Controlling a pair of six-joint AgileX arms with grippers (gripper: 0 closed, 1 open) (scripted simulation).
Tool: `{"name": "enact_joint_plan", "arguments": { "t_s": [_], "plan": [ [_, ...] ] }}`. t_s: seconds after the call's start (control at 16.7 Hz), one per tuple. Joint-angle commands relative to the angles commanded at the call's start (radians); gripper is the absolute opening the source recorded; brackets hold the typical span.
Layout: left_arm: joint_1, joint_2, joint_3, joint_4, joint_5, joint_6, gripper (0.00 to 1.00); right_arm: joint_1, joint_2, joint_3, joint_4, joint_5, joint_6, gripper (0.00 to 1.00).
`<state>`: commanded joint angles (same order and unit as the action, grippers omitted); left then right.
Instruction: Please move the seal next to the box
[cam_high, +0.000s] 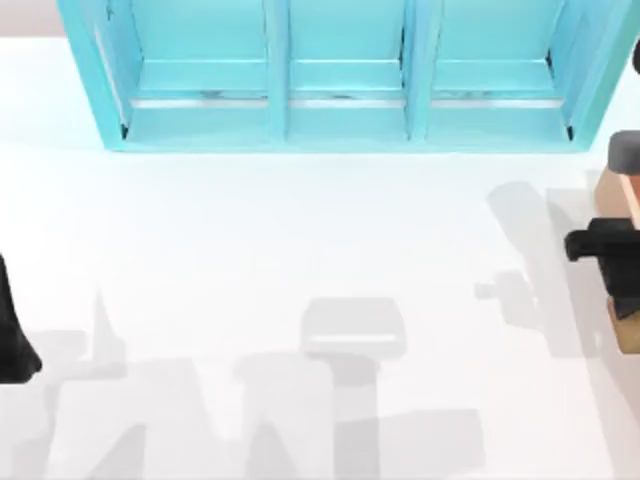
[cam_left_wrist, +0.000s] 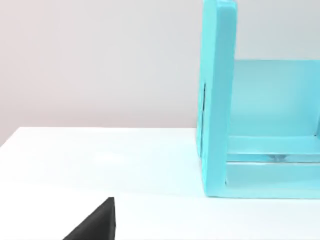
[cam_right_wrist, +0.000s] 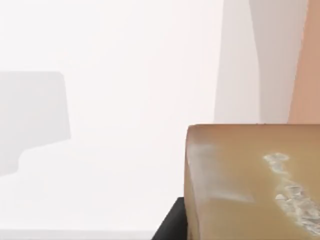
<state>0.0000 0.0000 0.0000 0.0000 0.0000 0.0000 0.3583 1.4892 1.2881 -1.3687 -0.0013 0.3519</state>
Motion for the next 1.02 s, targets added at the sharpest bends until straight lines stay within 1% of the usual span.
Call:
{"name": "enact_joint_plan", "arguments": {
  "t_s": [0.12,0.48,0.84,1.02],
  "plan": [
    [0.000,0.000,0.000,0.000,0.000,0.000,1.00,-0.023,-0.022,-0.022,0.000,-0.001,-0.008,0.00],
    [0.000,0.000,0.000,0.000,0.000,0.000,1.00,-0.021,-0.018,-0.036,0.014,0.002,-0.005,0.00],
    [0.000,0.000,0.000,0.000,0.000,0.000,1.00,-0.017,-0.011,-0.222,0.225,0.000,-0.005,0.00],
    [0.000,0.000,0.000,0.000,0.000,0.000,1.00,-0.016,0.000,-0.261,0.260,-0.001,-0.001,0.00]
  ]
}}
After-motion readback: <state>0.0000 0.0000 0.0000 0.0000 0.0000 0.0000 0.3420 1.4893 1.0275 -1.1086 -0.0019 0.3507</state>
